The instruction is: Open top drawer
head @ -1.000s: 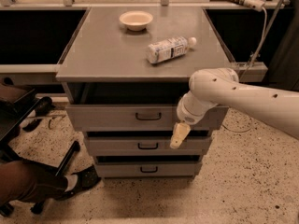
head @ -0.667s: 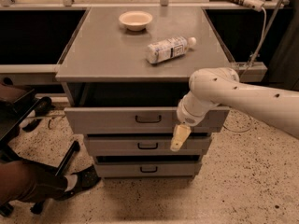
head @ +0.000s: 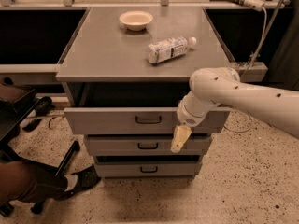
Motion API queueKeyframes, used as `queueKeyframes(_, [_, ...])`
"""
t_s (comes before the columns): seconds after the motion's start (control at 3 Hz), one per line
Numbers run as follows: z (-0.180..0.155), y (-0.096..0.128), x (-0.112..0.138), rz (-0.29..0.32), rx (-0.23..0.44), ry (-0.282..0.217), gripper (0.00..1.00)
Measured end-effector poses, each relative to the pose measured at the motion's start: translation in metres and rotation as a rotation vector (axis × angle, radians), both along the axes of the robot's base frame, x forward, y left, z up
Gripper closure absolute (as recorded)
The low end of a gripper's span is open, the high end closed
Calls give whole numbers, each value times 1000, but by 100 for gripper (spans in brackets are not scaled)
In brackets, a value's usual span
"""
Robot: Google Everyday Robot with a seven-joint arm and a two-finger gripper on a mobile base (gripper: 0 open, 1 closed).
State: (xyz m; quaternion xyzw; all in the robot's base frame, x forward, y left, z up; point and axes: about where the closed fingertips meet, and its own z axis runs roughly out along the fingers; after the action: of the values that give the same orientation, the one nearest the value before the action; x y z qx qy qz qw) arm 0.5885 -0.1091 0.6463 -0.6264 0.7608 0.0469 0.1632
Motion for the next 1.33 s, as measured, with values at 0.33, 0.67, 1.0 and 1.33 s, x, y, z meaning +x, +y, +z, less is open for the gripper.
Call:
queueKeyframes(0.33, [0, 0, 0, 0, 0, 0, 0])
queueKeyframes(0.67, [1, 1, 0, 8, 1, 8, 0])
queueKeyframes(1.0, [3, 2, -8, 20, 7, 26, 0])
queueKeyframes(1.33, [11, 3, -26, 33, 16, 48, 0])
